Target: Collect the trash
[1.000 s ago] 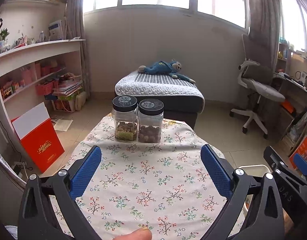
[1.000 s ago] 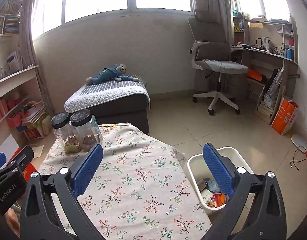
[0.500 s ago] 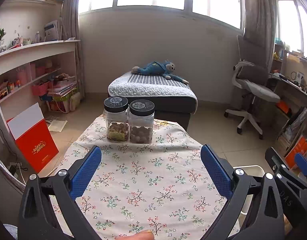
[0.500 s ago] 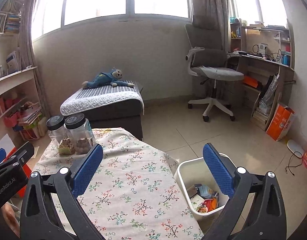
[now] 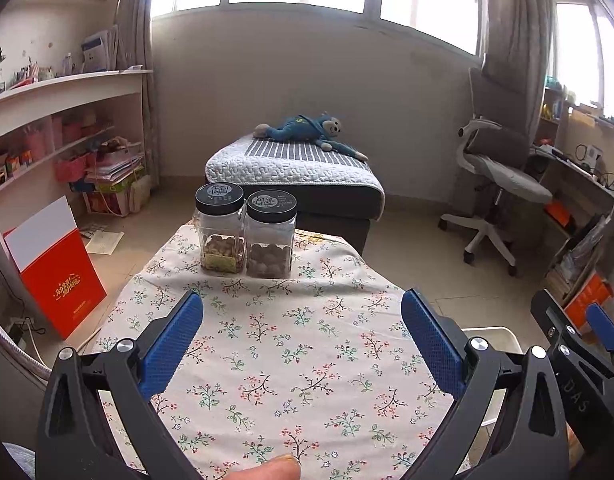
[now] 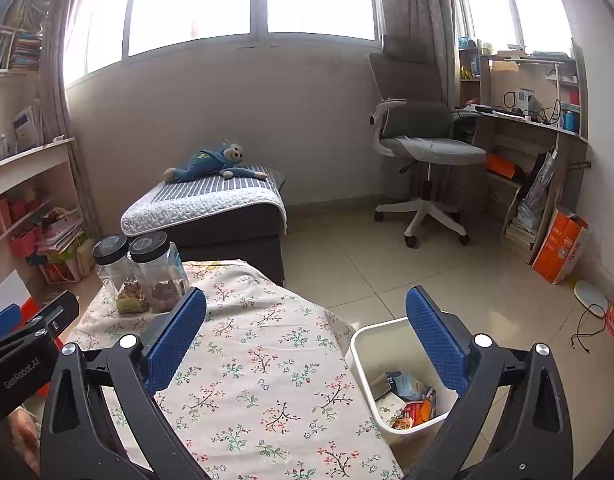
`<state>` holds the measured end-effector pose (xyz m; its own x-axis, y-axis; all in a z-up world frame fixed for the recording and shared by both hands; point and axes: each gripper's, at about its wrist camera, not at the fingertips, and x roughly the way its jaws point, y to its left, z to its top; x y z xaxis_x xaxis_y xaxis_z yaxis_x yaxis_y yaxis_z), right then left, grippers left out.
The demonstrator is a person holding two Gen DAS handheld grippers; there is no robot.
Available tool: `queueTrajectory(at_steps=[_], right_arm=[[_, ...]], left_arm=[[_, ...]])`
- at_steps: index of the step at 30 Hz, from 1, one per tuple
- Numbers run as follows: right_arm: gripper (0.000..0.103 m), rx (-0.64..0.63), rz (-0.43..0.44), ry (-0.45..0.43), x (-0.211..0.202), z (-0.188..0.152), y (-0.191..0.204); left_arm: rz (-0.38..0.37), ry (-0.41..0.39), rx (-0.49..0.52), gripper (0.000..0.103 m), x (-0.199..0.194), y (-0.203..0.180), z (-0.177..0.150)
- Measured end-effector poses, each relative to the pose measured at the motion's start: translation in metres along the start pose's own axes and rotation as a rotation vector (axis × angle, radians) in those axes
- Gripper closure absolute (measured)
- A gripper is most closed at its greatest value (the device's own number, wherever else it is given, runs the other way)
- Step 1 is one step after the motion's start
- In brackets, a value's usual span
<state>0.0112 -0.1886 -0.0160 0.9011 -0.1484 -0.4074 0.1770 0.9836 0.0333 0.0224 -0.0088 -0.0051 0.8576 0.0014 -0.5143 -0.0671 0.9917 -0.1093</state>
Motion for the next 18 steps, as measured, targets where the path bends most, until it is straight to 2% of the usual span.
queueTrajectory(at_steps=[9, 18], right_arm=[[0.007, -0.004, 0.001, -0.014, -0.0018, -0.0005, -0.0012], [0.007, -0.007, 0.006, -0.019, -0.0041, -0.0002, 0.0013]], left_arm=[[-0.003, -0.008, 0.030, 0.006, -0.0023, -0.0059, -0.0011], [-0.034, -0.013, -0.012, 0.006, -0.0030, 0.0035, -0.0003]])
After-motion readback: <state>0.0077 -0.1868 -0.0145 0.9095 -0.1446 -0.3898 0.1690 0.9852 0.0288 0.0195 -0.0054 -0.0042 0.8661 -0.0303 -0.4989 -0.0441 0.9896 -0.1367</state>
